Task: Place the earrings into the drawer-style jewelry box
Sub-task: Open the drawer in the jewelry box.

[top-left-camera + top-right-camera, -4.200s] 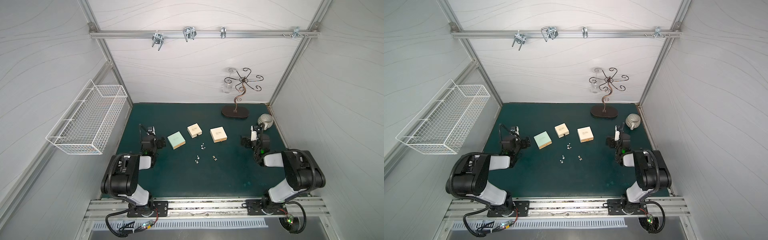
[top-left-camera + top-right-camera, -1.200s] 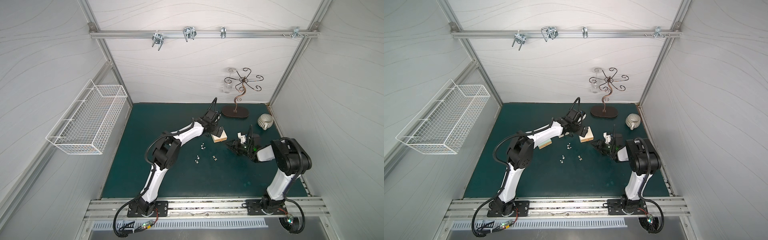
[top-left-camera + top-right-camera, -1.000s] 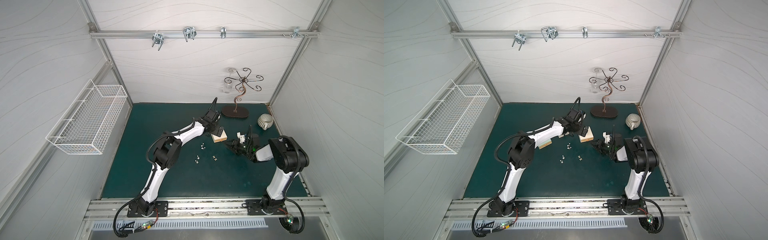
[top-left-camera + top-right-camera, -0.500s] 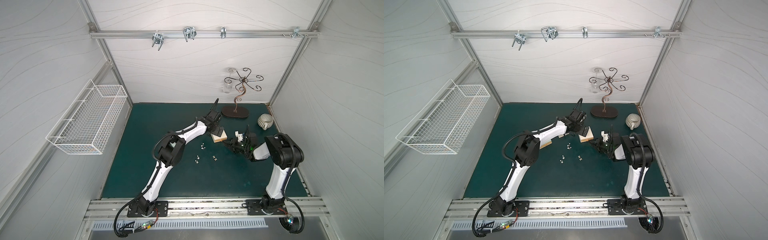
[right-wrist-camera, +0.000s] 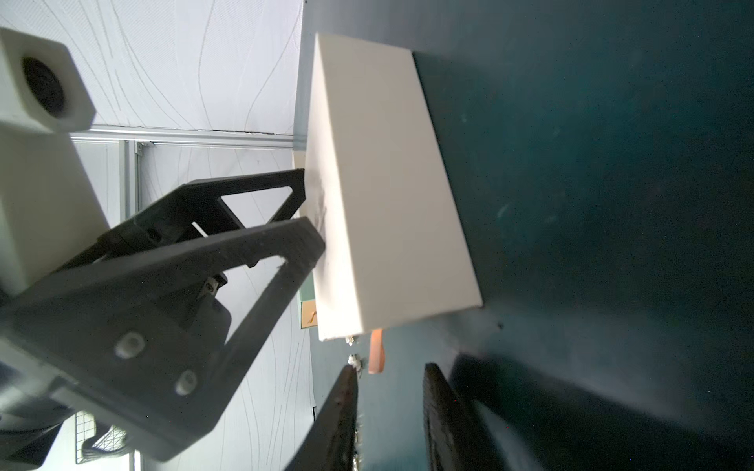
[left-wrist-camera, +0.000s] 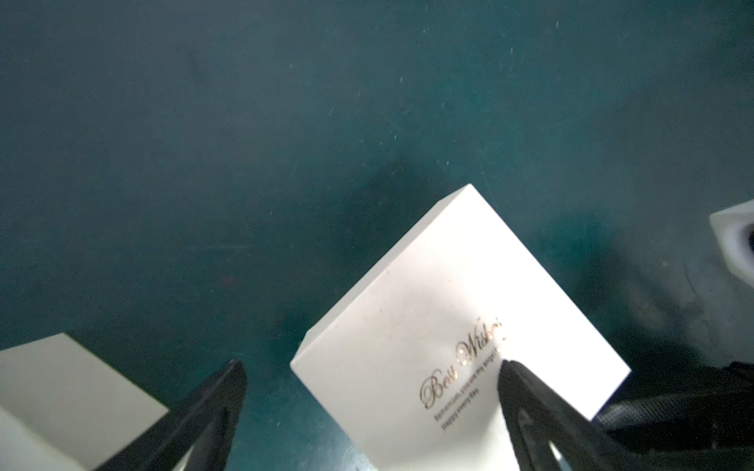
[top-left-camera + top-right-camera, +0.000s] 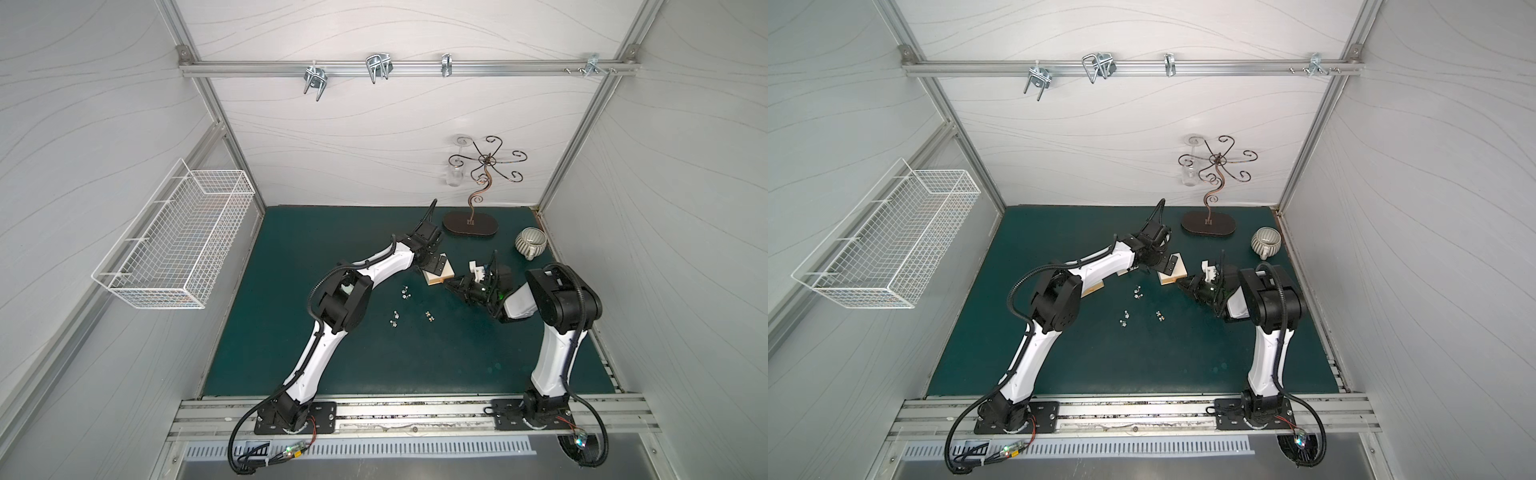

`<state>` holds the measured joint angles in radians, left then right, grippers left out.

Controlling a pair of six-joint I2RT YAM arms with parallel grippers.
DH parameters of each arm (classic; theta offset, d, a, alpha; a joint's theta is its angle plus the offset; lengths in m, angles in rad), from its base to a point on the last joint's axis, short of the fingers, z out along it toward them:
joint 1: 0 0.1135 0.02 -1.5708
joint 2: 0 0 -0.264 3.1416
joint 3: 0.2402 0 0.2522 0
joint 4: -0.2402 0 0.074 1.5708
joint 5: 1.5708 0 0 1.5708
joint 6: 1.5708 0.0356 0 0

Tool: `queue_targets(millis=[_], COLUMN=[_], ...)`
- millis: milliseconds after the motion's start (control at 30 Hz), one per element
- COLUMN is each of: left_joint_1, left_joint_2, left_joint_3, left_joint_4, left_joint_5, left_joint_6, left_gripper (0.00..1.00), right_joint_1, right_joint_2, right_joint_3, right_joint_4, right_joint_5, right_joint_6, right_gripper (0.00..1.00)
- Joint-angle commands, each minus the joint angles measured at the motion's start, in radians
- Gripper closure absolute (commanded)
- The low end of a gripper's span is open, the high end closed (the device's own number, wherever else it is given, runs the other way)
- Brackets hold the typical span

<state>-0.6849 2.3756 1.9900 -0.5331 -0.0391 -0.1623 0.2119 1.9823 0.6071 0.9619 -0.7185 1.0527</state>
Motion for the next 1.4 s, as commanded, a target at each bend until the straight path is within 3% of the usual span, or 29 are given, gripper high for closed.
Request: queue_targets(millis=[0,267,533,1167,1367], left_joint_1=[0.007,0.010,0.011,0.018,0.018], left_joint_2=[0.033,0.036,0.037,0.037,0.037], left_joint_3=[0.048,0.047,0.048,0.045,0.044], left_joint_4=[-0.018,-0.018,-0.024,-0.033,-0.032], left_joint_5=[0.010,0.021,0.021,0.022,0.024], left_joint_6=[-0.014,-0.016,-0.016,-0.027,-0.029], left_gripper=[0.01,0.01,0.01,0.01,0.01], right_joint_1=[0.013,0.019,0.024,0.032,0.033], right_joint_2=[0.034,0.078,0.102,0.064,0.073], right_joint_3=[0.013,0.026,0.036,0.027,0.043], right_joint_4=[0.028,0.068,0.095,-0.015,-0.034], right_joint_5=[0.002,0.006,0.000,-0.004,-0.005], right_joint_6=[0.025,0.057,0.075,0.018,0.012], right_gripper=[0.71,0.73,0.80,0.81,0.88])
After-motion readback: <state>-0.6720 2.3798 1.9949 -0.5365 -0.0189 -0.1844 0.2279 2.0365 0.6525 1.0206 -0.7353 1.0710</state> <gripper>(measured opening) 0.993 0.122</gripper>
